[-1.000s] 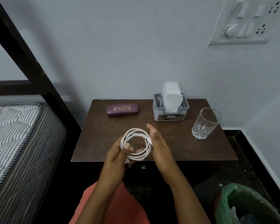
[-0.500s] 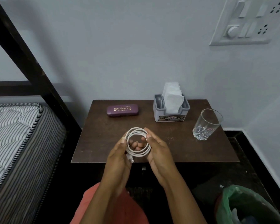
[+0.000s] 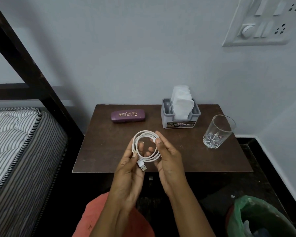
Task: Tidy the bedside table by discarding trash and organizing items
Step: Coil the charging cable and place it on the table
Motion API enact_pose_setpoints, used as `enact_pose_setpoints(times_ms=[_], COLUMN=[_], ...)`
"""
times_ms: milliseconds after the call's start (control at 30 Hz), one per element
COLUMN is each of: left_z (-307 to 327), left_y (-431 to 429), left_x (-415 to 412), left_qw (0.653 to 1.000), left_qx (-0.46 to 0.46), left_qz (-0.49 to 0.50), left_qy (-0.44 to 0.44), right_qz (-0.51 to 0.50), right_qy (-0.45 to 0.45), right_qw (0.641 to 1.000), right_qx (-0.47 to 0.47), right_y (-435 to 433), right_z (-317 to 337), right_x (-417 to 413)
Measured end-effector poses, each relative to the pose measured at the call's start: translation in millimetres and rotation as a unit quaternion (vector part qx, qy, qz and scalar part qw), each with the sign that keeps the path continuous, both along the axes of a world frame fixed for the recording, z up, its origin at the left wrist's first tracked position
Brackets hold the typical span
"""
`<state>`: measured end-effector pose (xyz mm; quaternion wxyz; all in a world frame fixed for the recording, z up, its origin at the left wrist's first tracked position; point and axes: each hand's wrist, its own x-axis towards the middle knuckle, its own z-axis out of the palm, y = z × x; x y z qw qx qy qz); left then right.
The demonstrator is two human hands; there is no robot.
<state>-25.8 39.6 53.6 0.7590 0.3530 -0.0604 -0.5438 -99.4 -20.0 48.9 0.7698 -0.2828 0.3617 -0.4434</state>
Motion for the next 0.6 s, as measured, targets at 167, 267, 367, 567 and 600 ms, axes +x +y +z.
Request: enact_pose_setpoints(times_ms=[167,267,367,567,600], left_z=[6,6,6,17,15], left_y=[14,21,25,23,20], left_x=[10,14,22,12,7], left_qw=[0.976,0.956,0.964,0.981,0.980], left_qx=[0.078,0.121,0.147,0.102,0.103], left_qz=[-0.095,-0.131,-0.143,-0.154,-0.152], left_qy=[-0.181,-0.234,-0.170,-0.065,-0.082], right_qz=[-0.072,-0.079,-0.085,-0.128,-0.127], right_qy=[0.033,0.027,0.043,0.062,0.069], right_qw=[0.997,0.996,0.994,0.988,0.988], right_qx=[-0.024,-0.029,-0.043,-0.055,-0.054], right_y=[-3,-7,-9,-1,2], right_z=[0,-1,-2,0,0], right_x=[-6,-11,-12,-5,-2])
